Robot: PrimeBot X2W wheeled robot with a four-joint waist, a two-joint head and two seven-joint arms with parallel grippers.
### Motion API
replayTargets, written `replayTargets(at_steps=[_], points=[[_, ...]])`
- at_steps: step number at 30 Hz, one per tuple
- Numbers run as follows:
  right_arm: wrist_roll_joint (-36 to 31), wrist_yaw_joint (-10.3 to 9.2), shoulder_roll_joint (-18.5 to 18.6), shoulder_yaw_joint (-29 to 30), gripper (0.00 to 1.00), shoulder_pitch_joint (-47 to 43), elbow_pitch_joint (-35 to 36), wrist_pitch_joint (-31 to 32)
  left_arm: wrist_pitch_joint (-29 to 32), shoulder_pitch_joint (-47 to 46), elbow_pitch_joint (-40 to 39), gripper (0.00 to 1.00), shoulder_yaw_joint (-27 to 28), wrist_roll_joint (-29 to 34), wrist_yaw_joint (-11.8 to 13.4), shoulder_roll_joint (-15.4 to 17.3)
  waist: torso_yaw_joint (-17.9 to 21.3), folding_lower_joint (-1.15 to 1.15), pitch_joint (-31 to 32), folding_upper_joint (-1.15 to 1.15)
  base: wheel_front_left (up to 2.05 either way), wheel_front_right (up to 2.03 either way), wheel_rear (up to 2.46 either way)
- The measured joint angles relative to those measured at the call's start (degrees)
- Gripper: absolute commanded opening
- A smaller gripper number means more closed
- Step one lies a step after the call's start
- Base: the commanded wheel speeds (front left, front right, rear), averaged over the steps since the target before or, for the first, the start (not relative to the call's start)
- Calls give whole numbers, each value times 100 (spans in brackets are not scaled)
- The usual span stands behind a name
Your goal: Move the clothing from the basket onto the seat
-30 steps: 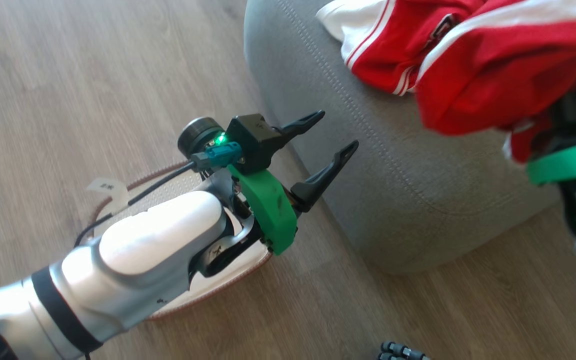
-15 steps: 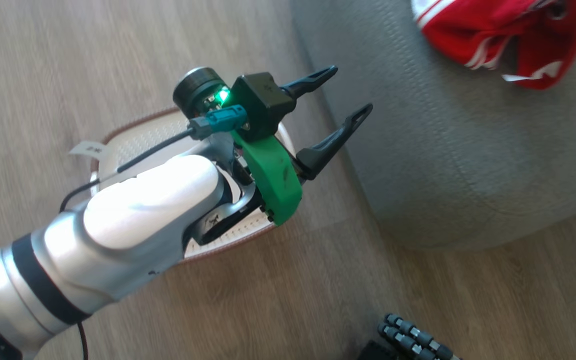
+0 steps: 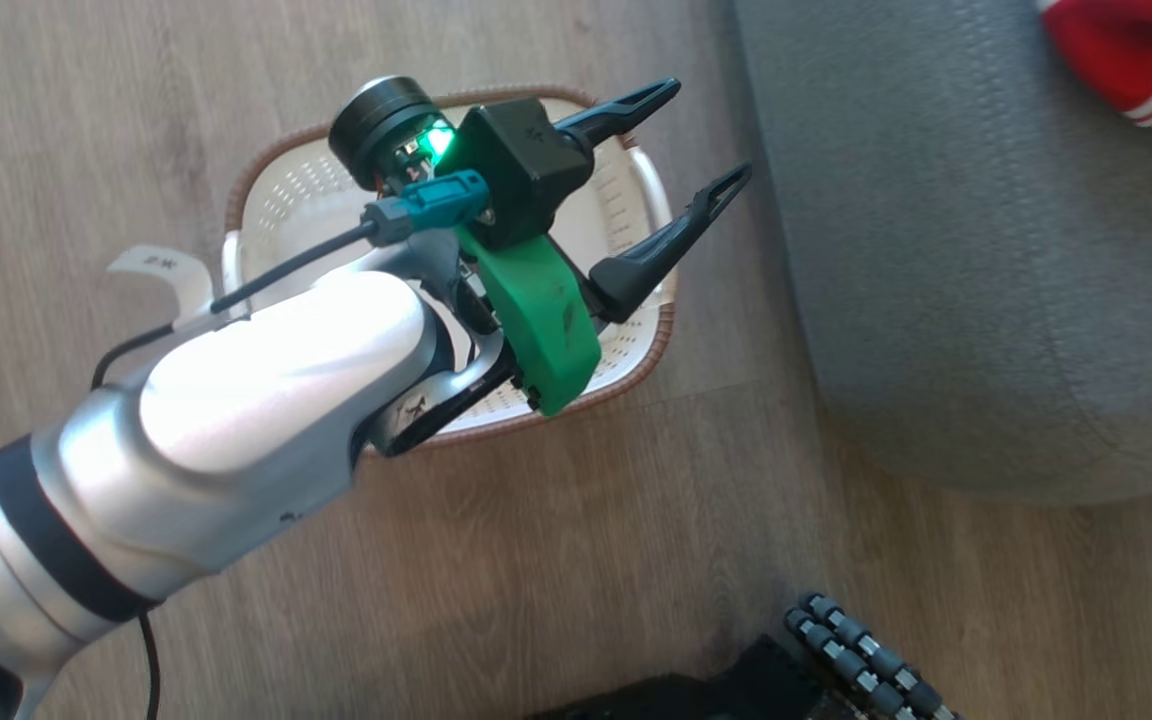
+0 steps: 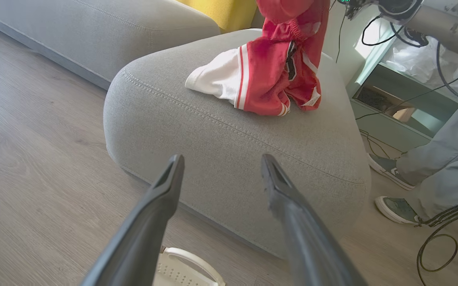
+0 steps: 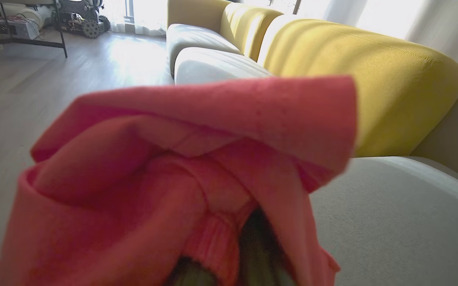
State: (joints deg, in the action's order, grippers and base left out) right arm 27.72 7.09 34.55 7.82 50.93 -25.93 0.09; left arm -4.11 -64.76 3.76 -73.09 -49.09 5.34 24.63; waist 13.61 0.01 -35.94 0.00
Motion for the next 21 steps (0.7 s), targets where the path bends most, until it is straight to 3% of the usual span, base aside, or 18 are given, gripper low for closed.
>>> replayTargets(at_steps=[15, 21], points=[[205, -1, 205, -943, 0, 168, -1501, 1526, -32, -119, 15, 100, 54, 0, -30, -23, -383, -1, -245, 0, 0, 0, 0], [648, 0, 241, -1346, 31, 168, -1513, 2278, -68, -118, 53, 100, 55, 0, -31, -31, -420, -1, -163, 0, 0, 0, 0]])
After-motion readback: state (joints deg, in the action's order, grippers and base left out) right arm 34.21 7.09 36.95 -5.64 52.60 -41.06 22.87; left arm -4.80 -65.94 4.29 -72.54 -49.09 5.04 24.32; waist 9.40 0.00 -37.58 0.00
